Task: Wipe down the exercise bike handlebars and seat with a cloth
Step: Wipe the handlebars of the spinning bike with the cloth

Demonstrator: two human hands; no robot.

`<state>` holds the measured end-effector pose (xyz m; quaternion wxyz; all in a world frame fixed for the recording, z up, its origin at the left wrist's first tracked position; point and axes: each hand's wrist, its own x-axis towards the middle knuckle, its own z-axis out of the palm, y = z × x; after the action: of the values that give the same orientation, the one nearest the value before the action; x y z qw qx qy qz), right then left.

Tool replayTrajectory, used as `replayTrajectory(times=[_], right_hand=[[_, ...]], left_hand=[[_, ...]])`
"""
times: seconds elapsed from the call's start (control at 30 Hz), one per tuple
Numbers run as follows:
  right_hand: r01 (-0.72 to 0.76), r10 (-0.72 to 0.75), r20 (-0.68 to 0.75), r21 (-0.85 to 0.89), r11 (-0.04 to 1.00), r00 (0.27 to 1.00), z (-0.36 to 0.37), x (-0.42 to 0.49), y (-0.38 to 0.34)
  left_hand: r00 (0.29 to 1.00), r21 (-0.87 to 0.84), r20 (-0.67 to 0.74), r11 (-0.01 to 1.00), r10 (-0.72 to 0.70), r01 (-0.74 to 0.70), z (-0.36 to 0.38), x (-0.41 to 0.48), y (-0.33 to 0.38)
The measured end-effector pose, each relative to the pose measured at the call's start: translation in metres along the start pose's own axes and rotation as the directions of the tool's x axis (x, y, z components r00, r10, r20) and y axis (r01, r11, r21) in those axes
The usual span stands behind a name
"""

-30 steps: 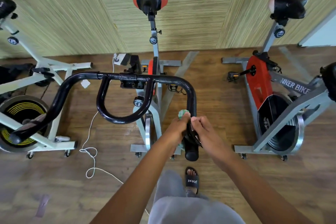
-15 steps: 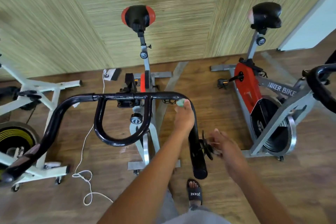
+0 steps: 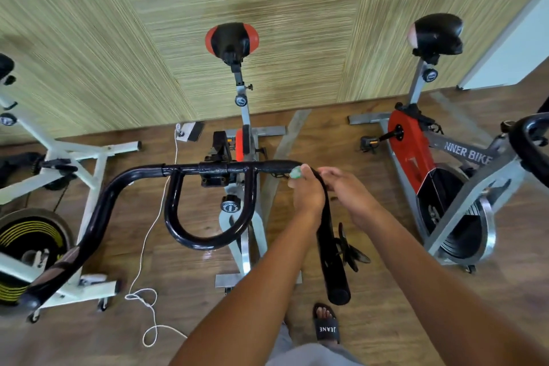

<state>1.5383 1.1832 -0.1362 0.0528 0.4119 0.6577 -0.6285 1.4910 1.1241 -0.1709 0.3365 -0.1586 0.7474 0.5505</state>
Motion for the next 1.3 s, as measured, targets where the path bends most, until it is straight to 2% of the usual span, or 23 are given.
replayTrajectory(times=[0.03,0.13,0.2,0.27,0.37,0.43,0.53,0.67,0.83,0.93,1.0,1.1,1.17,1.23,1.3], right_hand=[[0.017,-0.017,-0.01,-0.011,1.0,1.0,0.001,0.004,-0.004],[0.039,-0.038,0.026,-0.048,0.998,0.999,0.004,0.012,-0.006],[0.035,-0.022,0.113,-0.111,0.993,0.993,0.011,0.011,-0.004],[0.005,0.004,0.151,-0.062,0.998,0.989,0.015,0.01,0.004],[-0.092,0.068,0.127,0.195,0.976,0.99,0.009,0.011,0.014],[-0.13,0.1,0.126,0.264,0.956,0.987,0.002,0.012,0.016],[-0.13,0.096,0.149,0.235,0.963,0.984,0.0,0.013,0.016],[-0.143,0.121,0.153,0.145,0.979,0.981,0.006,0.011,0.015],[-0.043,0.036,0.144,0.046,0.998,0.989,0.01,0.009,0.018],[0.13,-0.132,0.082,0.018,0.991,0.988,0.011,0.008,0.013],[0.233,-0.235,0.001,0.095,0.968,0.972,0.01,0.006,0.005],[0.348,-0.352,-0.012,0.196,0.917,0.936,0.013,0.002,-0.01],[0.421,-0.428,-0.023,0.237,0.875,0.903,0.021,-0.007,-0.021],[0.365,-0.409,0.06,0.347,0.864,0.911,0.028,-0.002,-0.026],[0.176,-0.338,0.221,0.534,0.827,0.915,0.03,-0.005,-0.033]], left_hand=[[0.997,-0.12,-0.06,0.992,-0.046,0.039,0.001,0.0,0.005],[0.956,-0.433,-0.256,0.901,-0.142,0.017,-0.015,0.006,0.022],[0.921,-0.547,-0.324,0.837,-0.216,0.004,-0.023,0.02,0.035],[0.909,-0.567,-0.346,0.824,-0.231,-0.007,-0.019,0.023,0.043],[0.941,-0.393,-0.298,0.919,-0.161,0.033,0.006,0.007,0.032],[0.972,-0.247,-0.2,0.966,-0.122,0.07,0.008,-0.001,0.019],[0.994,-0.102,-0.067,0.991,-0.089,0.082,-0.01,0.01,0.013],[0.998,-0.141,-0.046,0.99,-0.033,0.026,-0.01,0.002,0.013],[0.974,0.211,0.212,0.969,0.082,-0.128,-0.028,-0.019,0.007],[0.977,0.224,0.037,0.951,0.21,-0.213,-0.051,-0.022,0.012],[0.973,0.08,0.015,0.97,0.23,-0.23,-0.064,-0.027,0.022],[0.975,-0.3,0.165,0.95,0.146,-0.092,-0.08,-0.024,0.037],[0.955,-0.398,0.258,0.917,0.145,-0.031,-0.085,-0.026,0.046],[0.942,-0.466,0.319,0.882,0.104,0.061,-0.088,-0.029,0.052],[0.922,-0.526,0.37,0.844,0.118,0.103,-0.092,-0.026,0.055]])
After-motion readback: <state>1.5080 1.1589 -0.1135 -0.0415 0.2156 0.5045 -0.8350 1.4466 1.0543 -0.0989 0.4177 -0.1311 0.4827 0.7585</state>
